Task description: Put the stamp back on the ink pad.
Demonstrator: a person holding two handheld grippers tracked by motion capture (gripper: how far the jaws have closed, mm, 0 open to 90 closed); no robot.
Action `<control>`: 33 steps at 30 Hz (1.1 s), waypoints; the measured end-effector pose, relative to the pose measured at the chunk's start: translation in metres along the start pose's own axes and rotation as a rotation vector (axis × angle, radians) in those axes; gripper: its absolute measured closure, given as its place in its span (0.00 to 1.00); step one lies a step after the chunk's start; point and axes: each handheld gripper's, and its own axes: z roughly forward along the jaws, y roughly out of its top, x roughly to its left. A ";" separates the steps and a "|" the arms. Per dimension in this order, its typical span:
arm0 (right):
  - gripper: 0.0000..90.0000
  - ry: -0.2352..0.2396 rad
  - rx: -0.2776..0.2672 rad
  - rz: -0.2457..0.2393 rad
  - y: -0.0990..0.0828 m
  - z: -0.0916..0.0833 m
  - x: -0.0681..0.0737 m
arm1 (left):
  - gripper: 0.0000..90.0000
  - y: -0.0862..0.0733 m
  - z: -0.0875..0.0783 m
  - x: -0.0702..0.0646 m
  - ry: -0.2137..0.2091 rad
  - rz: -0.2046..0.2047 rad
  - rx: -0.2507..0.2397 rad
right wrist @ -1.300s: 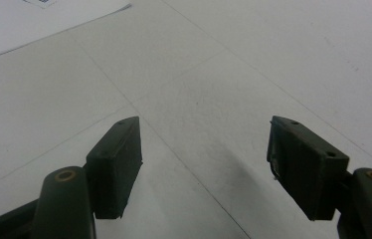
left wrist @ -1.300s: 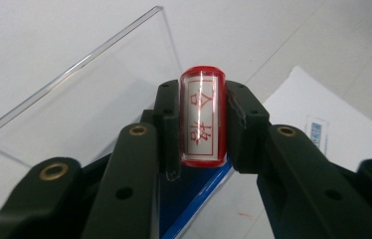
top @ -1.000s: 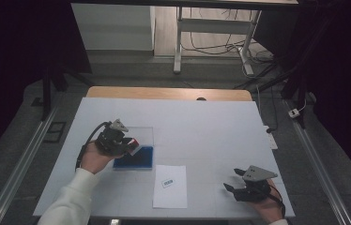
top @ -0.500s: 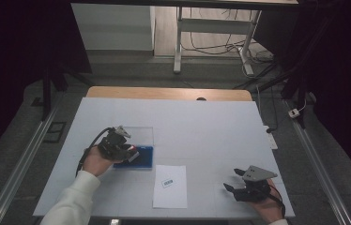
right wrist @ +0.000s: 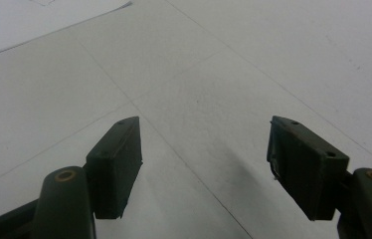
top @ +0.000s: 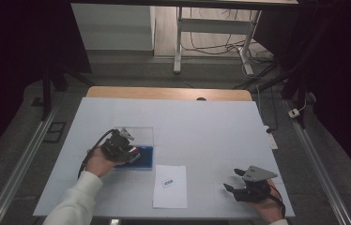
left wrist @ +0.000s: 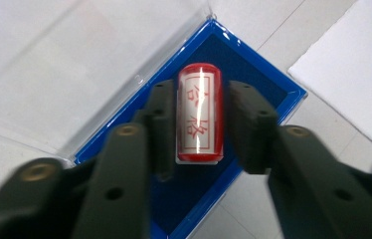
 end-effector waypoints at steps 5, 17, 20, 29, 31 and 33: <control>0.33 0.000 -0.001 0.000 0.000 0.000 0.000 | 0.45 -0.002 -0.010 0.000 0.033 -0.035 -0.059; 0.33 -0.001 -0.011 0.005 0.000 -0.002 0.000 | 0.32 -0.029 -0.040 -0.022 0.059 -0.004 -0.196; 0.33 0.000 -0.012 0.005 0.000 -0.002 0.000 | 0.33 -0.041 -0.046 -0.028 0.060 -0.003 -0.226; 0.32 -0.004 -0.014 0.009 -0.001 -0.003 0.000 | 0.33 -0.077 -0.051 -0.040 0.071 -0.015 -0.288; 0.32 -0.007 -0.012 0.009 -0.002 -0.003 0.000 | 0.33 -0.084 -0.049 -0.041 0.068 -0.024 -0.292; 0.32 -0.008 -0.016 0.008 -0.002 -0.004 -0.001 | 0.33 -0.091 -0.047 -0.042 0.062 -0.031 -0.292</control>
